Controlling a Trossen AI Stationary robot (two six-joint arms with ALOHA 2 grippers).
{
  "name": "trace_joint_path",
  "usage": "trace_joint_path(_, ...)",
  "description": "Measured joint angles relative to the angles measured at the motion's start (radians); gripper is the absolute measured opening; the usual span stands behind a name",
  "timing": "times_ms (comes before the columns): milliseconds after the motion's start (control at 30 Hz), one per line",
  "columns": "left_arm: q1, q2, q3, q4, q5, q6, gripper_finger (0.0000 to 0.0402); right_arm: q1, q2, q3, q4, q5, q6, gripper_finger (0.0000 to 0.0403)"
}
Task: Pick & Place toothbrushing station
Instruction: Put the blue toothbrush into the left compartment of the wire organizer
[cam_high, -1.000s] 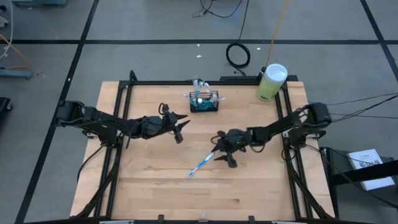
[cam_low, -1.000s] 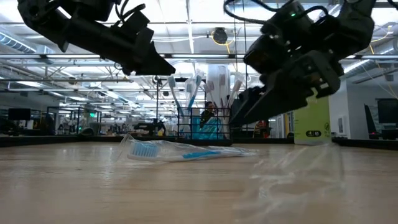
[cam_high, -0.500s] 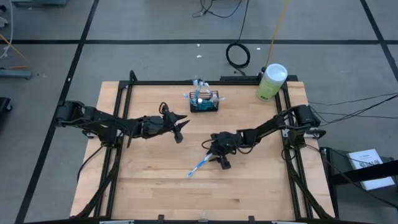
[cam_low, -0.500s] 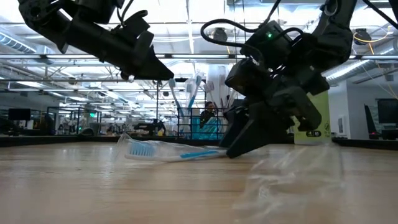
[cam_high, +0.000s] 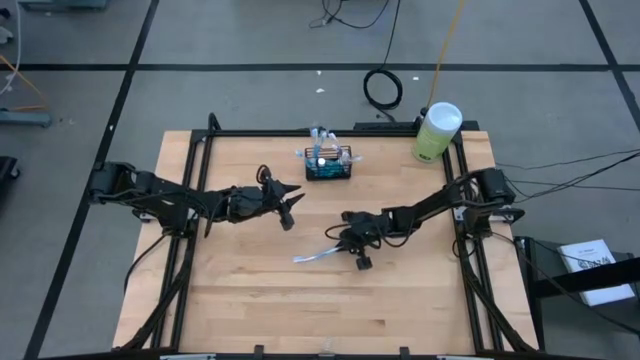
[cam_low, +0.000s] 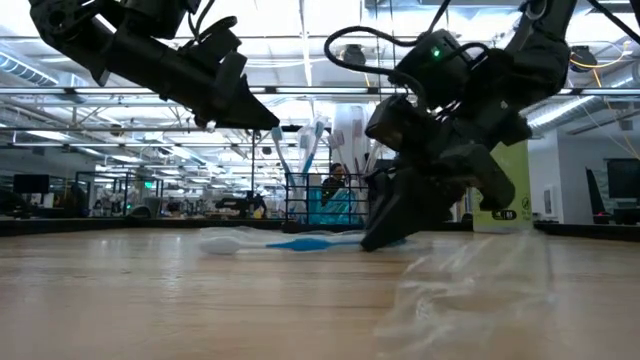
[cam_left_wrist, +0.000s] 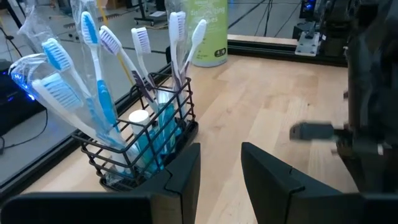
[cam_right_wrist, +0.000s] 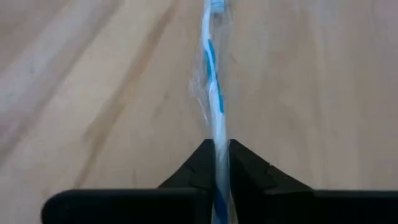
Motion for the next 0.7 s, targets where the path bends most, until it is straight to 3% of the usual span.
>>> trace_joint_path(167, 0.0, 0.0, 0.0, 0.011, 0.0, 0.069, 0.0122, -0.005, -0.113, -0.003, -0.052, 0.063, -0.015, 0.0016)
trace_joint_path(433, 0.0, 0.0, 0.0, 0.095, 0.001, 0.17, 0.0122, -0.011, -0.41, -0.096, -0.173, 0.333, -0.038, 0.0016)
trace_joint_path(600, 0.002, 0.0, 0.0, 0.113, 0.001, 0.2, 0.0122, -0.029, -0.599, -0.226, -0.142, 0.5, -0.002, 0.0016)
trace_joint_path(700, 0.011, 0.0, 0.0, 0.171, 0.017, 0.174, 0.0124, -0.044, -0.677, -0.312, 0.036, 0.527, 0.01, 0.0016)
